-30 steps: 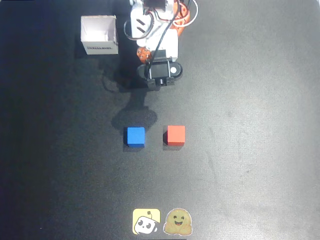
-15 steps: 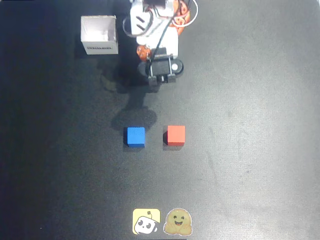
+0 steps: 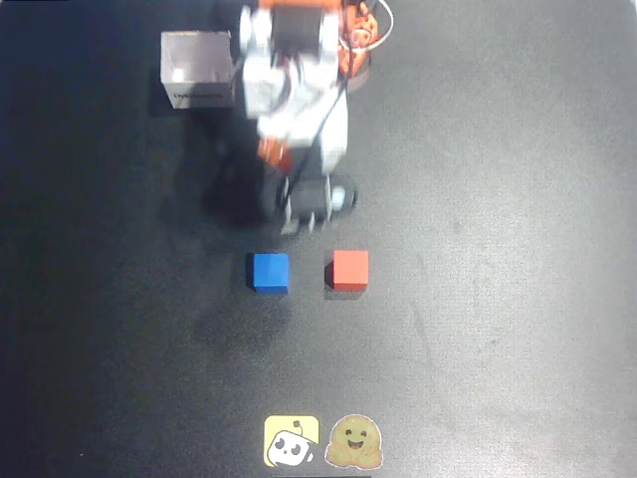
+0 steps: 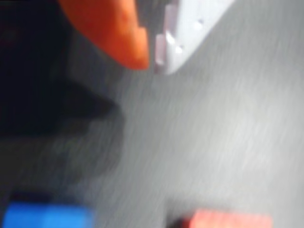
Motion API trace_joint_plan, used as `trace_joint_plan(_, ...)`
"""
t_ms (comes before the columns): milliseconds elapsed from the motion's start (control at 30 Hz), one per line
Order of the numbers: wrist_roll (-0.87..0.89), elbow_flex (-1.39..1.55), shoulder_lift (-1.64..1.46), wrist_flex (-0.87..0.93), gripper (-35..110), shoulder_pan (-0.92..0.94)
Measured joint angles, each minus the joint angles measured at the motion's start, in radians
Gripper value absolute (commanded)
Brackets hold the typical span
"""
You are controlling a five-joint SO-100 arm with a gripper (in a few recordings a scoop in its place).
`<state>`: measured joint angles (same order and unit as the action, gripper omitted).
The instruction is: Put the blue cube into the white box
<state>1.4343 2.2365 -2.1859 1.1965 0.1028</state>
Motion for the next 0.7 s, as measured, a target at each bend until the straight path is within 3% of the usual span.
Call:
trace_joint_plan(100, -0.003, -0.103, 0.172, -0.032, 1, 0.015)
trace_joint_plan(400, 0.005, -0.305, 0.483, -0.058, 24, 0.051)
trace_joint_plan(700, -0.008, -0.322, 0.561, -0.120, 24, 0.046)
